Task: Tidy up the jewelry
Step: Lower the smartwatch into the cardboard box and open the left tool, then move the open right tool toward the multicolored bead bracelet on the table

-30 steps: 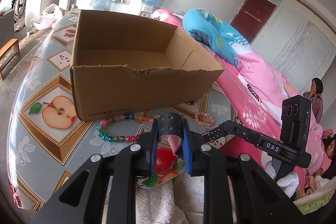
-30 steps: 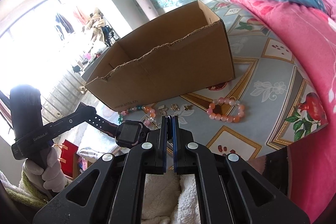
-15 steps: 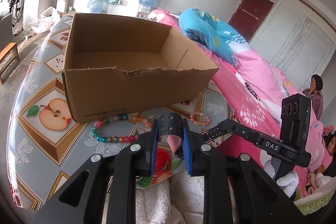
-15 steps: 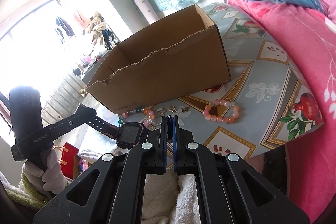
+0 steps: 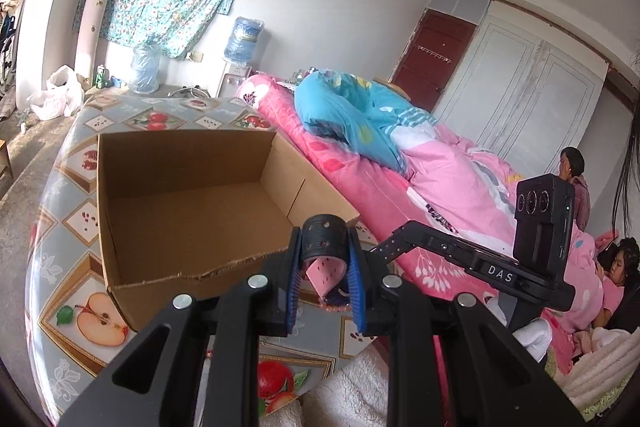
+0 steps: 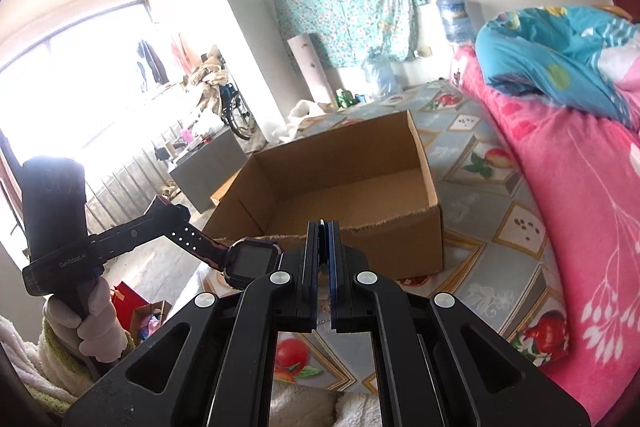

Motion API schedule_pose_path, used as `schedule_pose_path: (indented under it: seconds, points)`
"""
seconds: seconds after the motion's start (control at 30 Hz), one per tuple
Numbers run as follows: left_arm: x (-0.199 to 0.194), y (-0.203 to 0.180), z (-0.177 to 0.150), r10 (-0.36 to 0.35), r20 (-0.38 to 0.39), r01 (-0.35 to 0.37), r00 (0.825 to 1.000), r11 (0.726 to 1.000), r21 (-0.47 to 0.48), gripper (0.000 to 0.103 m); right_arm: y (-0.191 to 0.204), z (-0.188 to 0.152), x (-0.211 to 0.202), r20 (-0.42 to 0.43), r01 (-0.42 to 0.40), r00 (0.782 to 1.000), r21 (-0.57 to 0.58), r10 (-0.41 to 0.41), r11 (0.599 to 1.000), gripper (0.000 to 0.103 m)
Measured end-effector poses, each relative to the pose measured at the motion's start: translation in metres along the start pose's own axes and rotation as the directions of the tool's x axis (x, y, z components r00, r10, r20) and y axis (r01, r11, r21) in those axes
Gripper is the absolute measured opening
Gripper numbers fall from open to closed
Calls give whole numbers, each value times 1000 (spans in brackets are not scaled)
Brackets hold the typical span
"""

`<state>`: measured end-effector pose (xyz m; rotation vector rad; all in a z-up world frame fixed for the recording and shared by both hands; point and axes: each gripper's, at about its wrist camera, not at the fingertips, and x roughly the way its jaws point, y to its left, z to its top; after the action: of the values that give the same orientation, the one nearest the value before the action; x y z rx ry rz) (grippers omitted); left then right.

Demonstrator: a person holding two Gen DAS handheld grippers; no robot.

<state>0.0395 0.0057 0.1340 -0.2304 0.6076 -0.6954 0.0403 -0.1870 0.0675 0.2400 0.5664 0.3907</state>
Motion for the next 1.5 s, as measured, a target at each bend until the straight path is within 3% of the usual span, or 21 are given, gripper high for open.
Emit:
schedule_pose_path:
  seconds: [0.17,0.33,0.5,0.63,0.73,0.83,1.1,1.27,1.5]
  points:
    - [18,10,44,22,27,-23,999,999,30,20,-5,55,34,-15,-4,1000,-58,4,998,3]
    - [65,48,71,110,-51,-109,993,994,13,20,-20,90,105,-155,15,988,-85,-28,996,3]
    - [111,99,78,200,-152,-206,968,978,-27,20,-34,98,177,-312,43,947,-104,-74,994,3]
    - [142,129,76,256,-243,-273,935,961,-37,20,-36,98,216,-378,74,918,-137,-121,988,3]
    - [157,143,76,292,-292,-321,911,946,-54,29,-43,101,235,-415,105,897,-132,-151,986,3]
    - [159,150,78,288,-289,-323,913,943,-80,38,-55,101,242,-455,108,881,-79,-132,991,7]
    - [143,141,81,306,-218,-329,927,941,-78,46,-59,104,221,-393,108,911,-62,-124,992,10]
    - [115,127,80,299,-152,-314,942,946,-84,58,-51,105,187,-319,91,942,-69,-108,993,16]
    - [41,102,63,307,-20,-307,952,950,-63,76,-29,82,96,-135,22,990,-80,-32,997,44]
